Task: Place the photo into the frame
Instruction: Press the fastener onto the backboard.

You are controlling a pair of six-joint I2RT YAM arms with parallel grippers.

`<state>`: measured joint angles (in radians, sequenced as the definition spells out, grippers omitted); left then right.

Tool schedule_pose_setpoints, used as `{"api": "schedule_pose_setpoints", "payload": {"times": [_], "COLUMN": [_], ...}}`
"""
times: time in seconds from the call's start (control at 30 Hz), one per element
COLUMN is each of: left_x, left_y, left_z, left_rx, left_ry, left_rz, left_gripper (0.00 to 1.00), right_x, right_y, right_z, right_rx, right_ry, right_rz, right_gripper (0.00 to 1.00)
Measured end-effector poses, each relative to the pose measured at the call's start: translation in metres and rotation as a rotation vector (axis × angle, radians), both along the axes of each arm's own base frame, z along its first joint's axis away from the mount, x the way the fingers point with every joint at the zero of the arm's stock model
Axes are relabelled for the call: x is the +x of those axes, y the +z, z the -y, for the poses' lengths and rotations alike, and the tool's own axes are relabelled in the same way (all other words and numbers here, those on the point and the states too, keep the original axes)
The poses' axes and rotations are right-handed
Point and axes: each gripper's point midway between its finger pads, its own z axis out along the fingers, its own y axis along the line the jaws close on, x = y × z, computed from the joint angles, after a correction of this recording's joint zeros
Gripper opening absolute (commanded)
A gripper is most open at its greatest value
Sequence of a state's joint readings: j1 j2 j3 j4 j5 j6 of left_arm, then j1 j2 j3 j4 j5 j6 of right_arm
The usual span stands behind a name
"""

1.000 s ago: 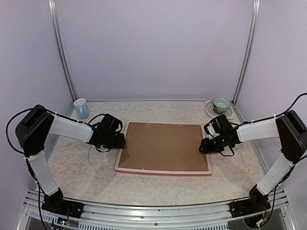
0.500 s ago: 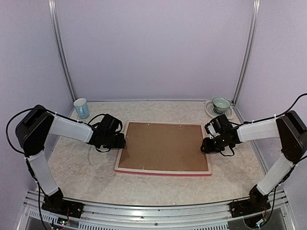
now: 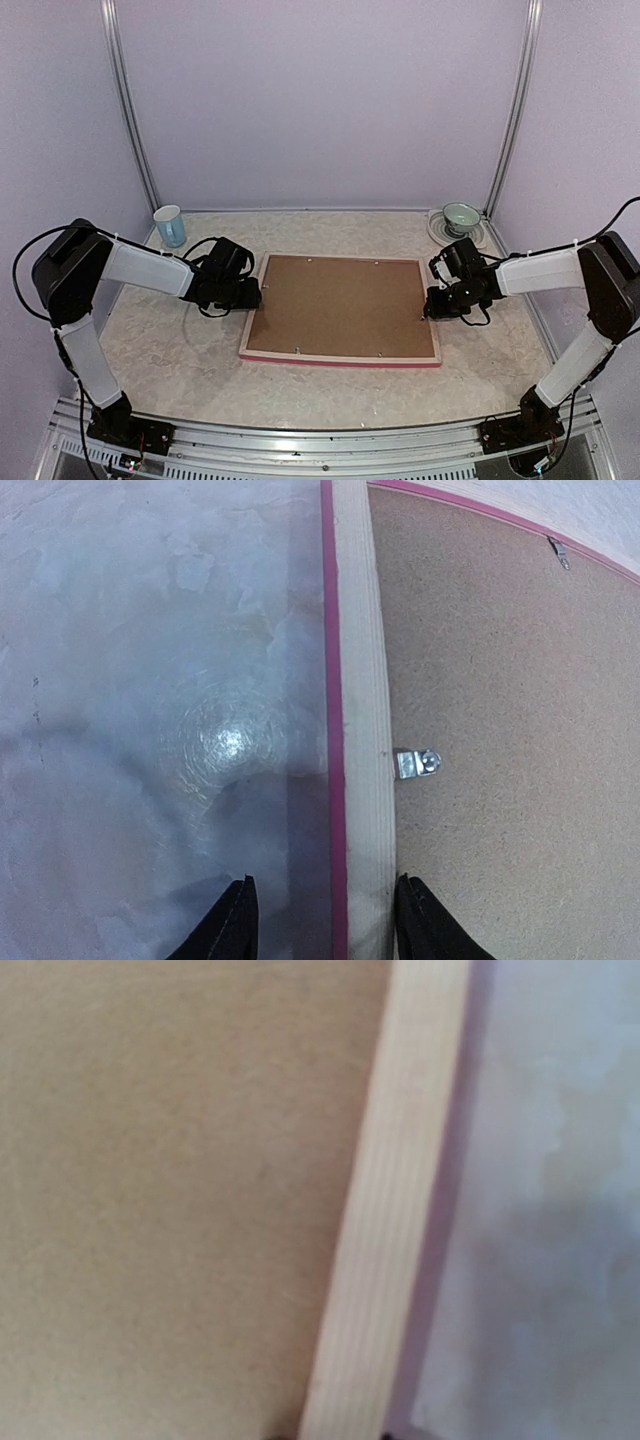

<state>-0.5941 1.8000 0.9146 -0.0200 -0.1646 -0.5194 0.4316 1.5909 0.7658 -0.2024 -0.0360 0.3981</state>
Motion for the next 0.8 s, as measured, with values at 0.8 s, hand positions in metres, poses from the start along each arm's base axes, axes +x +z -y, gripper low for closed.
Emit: {"api": "schedule_pose_setpoints", "payload": {"times": [0.8], "left_x": [0.0012], "left_y": [-0.0006], "left_z": [0.0010], "left_rx": [-0.008], "left_ry": [-0.001], "left_rz": [0.003], "left_gripper": [0.47], "right_x": [0.0011], "right_y": [0.0001], "right_z": [0.0003], "right_rx": [-0.019], "right_ry": [-0.002], "right_rz": [-0.028], "right_gripper": [0.38]}}
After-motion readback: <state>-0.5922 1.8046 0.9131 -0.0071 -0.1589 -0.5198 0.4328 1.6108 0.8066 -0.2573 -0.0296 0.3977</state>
